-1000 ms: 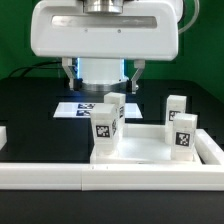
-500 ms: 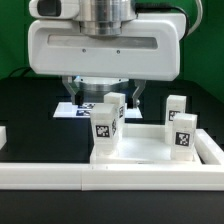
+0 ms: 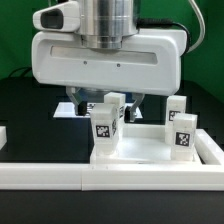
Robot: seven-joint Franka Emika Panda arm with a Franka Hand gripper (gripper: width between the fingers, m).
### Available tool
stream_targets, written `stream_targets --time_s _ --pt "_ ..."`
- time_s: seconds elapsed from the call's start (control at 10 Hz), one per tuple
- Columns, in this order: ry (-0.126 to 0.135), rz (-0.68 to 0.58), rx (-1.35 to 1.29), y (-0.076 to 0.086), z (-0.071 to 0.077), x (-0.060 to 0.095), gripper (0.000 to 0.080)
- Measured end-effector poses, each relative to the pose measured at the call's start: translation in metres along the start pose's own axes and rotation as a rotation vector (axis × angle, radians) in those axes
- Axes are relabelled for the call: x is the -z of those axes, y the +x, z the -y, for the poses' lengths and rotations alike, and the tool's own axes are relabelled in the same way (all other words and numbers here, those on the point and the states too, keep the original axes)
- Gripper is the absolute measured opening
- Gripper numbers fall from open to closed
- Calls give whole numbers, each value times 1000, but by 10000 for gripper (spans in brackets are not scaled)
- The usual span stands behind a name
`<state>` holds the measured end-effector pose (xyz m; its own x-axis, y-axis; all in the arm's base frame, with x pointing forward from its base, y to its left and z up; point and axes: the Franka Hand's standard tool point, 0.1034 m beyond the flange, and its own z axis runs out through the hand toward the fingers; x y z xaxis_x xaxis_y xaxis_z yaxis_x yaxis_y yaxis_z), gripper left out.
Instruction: Assemble square table
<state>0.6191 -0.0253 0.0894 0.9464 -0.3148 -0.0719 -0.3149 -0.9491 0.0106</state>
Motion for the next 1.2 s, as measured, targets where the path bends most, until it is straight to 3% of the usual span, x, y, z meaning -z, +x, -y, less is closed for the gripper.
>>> stream_targets --time_s 0.1,0.2,0.3,0.7,1.2 --pt "0 0 -2 0 0 0 391" --pt "2 1 -109 0 0 0 391" --pt "2 1 -189 0 0 0 291" --pt "10 -54 -583 0 2 -1 291" --pt "74 -102 -1150 2 9 -2 291"
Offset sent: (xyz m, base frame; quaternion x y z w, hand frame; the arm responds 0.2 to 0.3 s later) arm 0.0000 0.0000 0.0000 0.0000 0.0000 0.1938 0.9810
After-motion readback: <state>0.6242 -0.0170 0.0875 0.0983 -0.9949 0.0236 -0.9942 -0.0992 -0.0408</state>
